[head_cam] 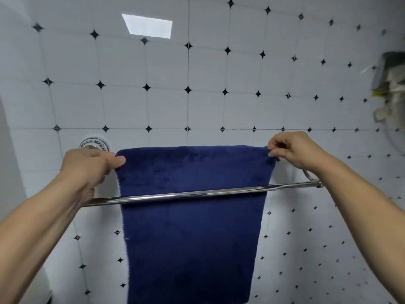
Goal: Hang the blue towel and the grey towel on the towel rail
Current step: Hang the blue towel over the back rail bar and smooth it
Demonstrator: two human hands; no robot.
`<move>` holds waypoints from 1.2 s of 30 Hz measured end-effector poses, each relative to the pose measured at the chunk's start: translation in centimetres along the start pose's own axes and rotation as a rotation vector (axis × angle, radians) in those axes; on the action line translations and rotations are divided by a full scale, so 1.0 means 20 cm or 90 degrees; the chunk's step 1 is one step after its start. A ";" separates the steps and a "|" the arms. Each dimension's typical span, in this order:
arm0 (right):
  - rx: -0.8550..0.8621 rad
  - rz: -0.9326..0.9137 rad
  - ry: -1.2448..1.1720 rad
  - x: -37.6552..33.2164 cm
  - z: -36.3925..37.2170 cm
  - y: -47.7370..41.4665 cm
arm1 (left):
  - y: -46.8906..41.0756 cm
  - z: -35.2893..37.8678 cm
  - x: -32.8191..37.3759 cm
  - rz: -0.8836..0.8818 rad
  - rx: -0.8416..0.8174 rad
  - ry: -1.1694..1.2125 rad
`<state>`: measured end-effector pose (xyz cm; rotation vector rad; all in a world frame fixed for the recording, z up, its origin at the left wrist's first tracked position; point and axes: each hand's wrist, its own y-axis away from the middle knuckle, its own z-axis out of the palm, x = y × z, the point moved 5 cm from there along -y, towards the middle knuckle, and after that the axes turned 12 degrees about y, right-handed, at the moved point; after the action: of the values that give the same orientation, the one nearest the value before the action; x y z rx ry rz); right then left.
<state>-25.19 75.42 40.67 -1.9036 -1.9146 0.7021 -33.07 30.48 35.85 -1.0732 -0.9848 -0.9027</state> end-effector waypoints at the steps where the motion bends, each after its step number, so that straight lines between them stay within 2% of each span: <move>1: -0.005 0.023 -0.028 0.01 0.00 0.01 | 0.00 -0.01 -0.01 0.001 -0.011 -0.013; 4: 0.014 0.053 -0.029 -0.01 0.06 0.02 | 0.03 0.00 -0.03 0.000 -0.026 -0.053; 7: 0.120 0.220 -0.055 0.05 0.04 0.08 | 0.03 0.00 -0.03 -0.011 -0.048 -0.031; 8: 0.106 0.280 -0.148 0.07 0.06 0.10 | 0.03 0.01 -0.03 -0.018 -0.056 -0.011; 10: -0.003 0.362 -0.401 0.03 0.18 0.14 | 0.03 0.03 -0.03 -0.049 -0.074 0.046; 11: -0.042 0.390 -0.475 0.01 0.22 0.14 | 0.03 0.05 -0.03 -0.070 -0.074 0.073; 15: 0.000 0.447 -0.521 0.08 0.23 0.11 | 0.01 0.04 -0.03 -0.112 -0.005 0.164; 17: 0.055 0.450 -0.489 0.14 0.19 0.08 | 0.01 0.02 -0.02 -0.099 0.012 0.159; 20: 0.093 0.354 -0.386 0.12 0.20 0.05 | 0.05 0.01 -0.01 -0.052 0.020 0.082; 23: 0.063 0.289 -0.328 0.09 0.23 0.07 | 0.08 0.02 0.01 0.018 0.009 -0.031; 28: 0.048 0.247 -0.263 0.08 0.20 0.12 | 0.08 0.05 0.03 0.059 -0.012 -0.097; 30: 0.120 0.256 -0.215 0.05 0.17 0.19 | 0.10 0.02 0.04 0.121 0.015 -0.096; 33: 0.306 0.271 -0.245 0.01 0.17 0.43 | 0.28 -0.13 0.00 0.309 0.097 -0.065; 35: 0.313 0.297 -0.282 0.03 0.33 0.63 | 0.46 -0.21 -0.19 0.329 0.068 -0.042; 36: 0.258 0.314 -0.292 0.04 0.43 0.70 | 0.52 -0.24 -0.31 0.291 0.048 -0.055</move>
<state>-18.67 75.04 25.55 -2.0675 -1.3513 1.6561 -24.30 28.92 26.18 -1.2151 -0.7889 -0.4463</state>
